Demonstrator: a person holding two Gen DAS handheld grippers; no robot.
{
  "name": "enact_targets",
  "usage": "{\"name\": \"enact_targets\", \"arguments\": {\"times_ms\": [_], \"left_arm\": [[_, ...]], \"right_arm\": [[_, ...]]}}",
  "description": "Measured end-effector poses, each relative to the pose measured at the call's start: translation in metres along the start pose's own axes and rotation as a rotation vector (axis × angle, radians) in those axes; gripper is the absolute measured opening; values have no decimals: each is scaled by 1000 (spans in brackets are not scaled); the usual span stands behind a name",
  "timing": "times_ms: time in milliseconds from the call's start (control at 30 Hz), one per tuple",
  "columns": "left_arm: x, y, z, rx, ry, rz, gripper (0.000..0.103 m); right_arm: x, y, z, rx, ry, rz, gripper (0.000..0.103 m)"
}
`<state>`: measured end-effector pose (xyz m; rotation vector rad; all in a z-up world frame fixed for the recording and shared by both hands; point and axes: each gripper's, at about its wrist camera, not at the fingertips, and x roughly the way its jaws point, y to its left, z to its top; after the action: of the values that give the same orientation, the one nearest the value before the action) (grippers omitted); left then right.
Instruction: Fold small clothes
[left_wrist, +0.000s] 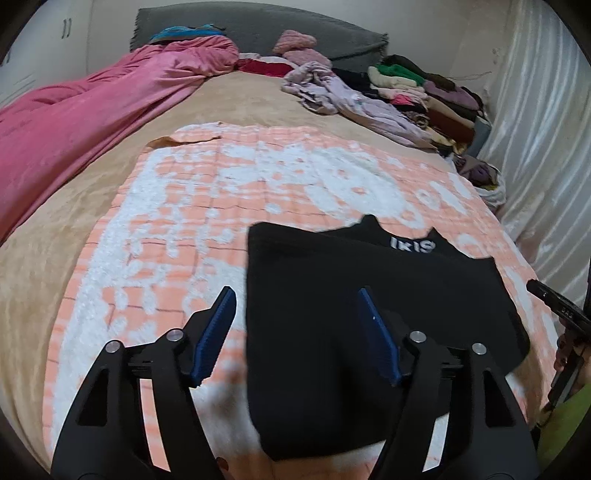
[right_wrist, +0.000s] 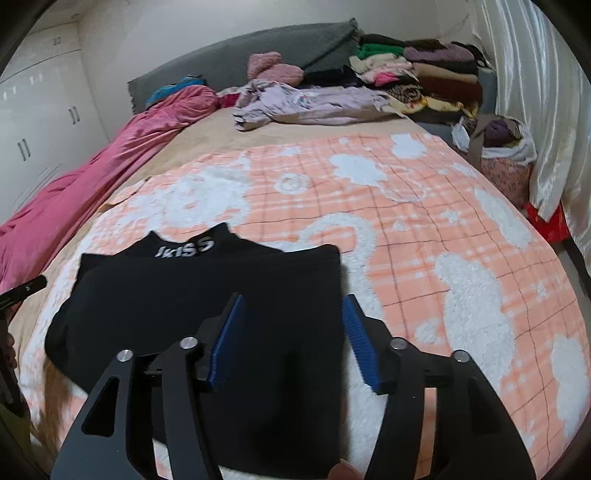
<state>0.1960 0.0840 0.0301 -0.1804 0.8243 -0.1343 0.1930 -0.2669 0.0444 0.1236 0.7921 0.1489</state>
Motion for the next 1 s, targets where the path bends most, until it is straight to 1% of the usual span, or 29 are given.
{"name": "enact_targets", "arguments": {"times_ms": [167,267,400,533,633,800,1000], "left_arm": [[-5,-19,-13,57,-1,10,65],[-6,-28,-22,84,7,4,67],[-6,-39,-33,114,19,4,69],[1,-47,-43,122,46,-6,71],[9,-54,-52,151,73,12,71],[24,-51,-64,155,132,26,71],[29,-46,-74,157,147,25,71]], "right_arm": [[-15,18,-12,-40,-22,18,59],[-21,27,-19,-51,-27,35,59],[-28,37,-27,-71,-33,34,59],[-30,46,-35,-91,-31,32,59],[-28,53,-41,-105,-19,36,59],[-21,59,-52,-112,10,45,59],[-18,65,-56,-123,8,44,59]]}}
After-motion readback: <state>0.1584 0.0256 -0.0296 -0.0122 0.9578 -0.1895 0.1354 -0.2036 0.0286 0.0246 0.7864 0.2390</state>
